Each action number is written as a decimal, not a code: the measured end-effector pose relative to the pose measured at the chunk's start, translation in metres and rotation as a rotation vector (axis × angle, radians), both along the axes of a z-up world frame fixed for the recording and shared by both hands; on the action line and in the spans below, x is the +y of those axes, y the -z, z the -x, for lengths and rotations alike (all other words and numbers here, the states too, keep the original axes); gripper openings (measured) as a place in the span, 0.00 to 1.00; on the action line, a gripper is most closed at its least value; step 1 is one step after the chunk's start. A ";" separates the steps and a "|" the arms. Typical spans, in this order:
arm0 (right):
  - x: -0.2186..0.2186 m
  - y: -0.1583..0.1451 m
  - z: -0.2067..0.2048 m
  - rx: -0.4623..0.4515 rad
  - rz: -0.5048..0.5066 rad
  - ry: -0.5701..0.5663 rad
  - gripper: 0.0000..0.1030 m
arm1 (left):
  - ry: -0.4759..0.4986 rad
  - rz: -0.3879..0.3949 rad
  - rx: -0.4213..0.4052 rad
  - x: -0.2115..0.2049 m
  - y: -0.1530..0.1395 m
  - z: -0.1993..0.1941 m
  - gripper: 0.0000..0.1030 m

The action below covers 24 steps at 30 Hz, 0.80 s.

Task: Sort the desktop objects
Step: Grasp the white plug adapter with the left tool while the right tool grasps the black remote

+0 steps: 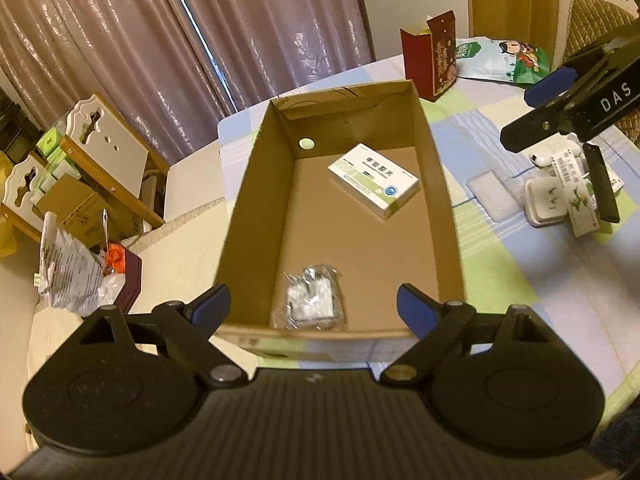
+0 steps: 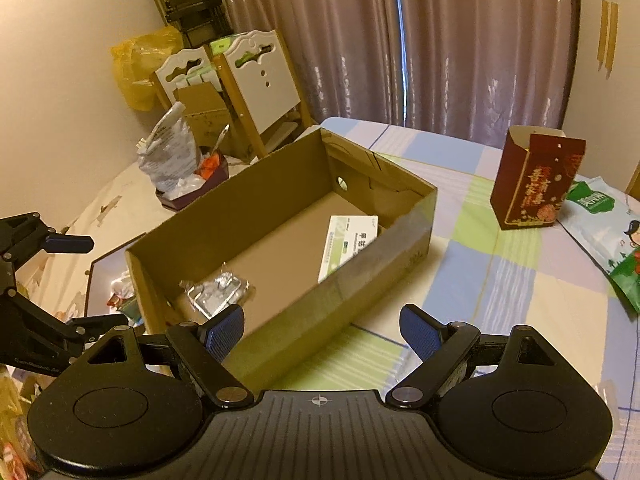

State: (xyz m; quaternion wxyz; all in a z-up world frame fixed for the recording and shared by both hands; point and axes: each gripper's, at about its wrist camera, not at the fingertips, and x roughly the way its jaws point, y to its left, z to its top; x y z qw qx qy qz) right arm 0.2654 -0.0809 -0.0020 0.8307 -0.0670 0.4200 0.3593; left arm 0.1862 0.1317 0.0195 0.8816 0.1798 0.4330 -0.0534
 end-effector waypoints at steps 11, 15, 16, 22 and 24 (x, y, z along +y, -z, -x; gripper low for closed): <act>-0.062 0.001 0.021 0.002 -0.047 0.017 0.85 | -0.028 0.011 0.013 -0.044 0.001 0.031 0.86; -0.104 0.007 0.023 0.019 -0.049 0.090 0.85 | -0.014 0.021 0.011 -0.066 0.003 0.039 0.86; -0.116 0.009 0.022 0.029 -0.047 0.117 0.85 | -0.010 0.023 0.010 -0.072 0.003 0.040 0.86; -0.197 0.029 0.018 0.100 -0.027 0.313 0.85 | 0.069 0.057 0.028 -0.121 0.019 0.034 0.86; -0.224 0.036 0.019 0.124 -0.021 0.383 0.85 | 0.097 0.058 0.036 -0.136 0.027 0.028 0.86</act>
